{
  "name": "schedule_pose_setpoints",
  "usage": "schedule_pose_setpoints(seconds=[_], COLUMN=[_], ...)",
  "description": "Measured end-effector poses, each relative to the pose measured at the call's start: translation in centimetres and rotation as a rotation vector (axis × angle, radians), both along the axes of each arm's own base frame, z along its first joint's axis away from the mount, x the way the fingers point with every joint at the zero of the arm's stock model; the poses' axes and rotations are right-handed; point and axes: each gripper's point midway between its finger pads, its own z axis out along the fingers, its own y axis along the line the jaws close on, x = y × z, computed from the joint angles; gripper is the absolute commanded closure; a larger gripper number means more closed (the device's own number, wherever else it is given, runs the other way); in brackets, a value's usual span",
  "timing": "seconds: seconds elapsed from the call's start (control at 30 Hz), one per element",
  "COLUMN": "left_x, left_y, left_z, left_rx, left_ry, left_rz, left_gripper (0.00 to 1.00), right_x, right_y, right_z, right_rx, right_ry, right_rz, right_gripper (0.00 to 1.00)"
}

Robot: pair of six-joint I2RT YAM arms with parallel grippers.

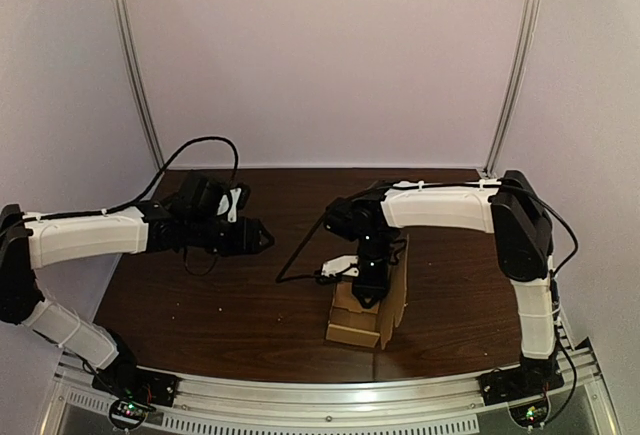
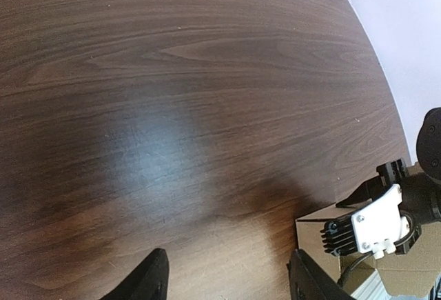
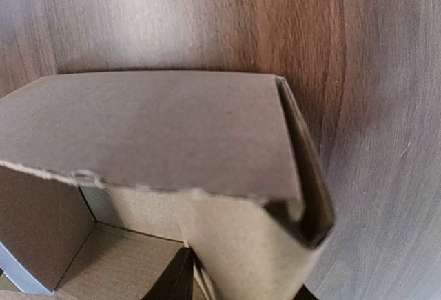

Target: Fold the paper box

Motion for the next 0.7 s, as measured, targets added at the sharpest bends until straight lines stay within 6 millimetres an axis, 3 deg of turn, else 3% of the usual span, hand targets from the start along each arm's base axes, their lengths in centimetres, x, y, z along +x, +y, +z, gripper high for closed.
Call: schedule_pose_setpoints(seconds=[0.3,0.57,0.7], left_x=[-0.5,-0.7,-1.0], left_y=[0.1,0.2,1.1], left_z=[-1.2,-2.2,-3.7], left_rx=[-0.012,-0.029,-0.007], left_ry=[0.021,0.032,0.046], left_rz=[0.003,0.019,0.051], left_gripper=[0.38,0.39,0.39], right_x=[0.4,1.0,1.4], right_y=[1.6,2.8,3.3], right_z=[-0.9,-1.9,-1.9], right_rx=[0.076,0.133,0.154], right_ry=[-0.010,-0.028,-0.044], right_rz=[-0.034,-0.078,-0.088], right_gripper=[0.66,0.82,0.77])
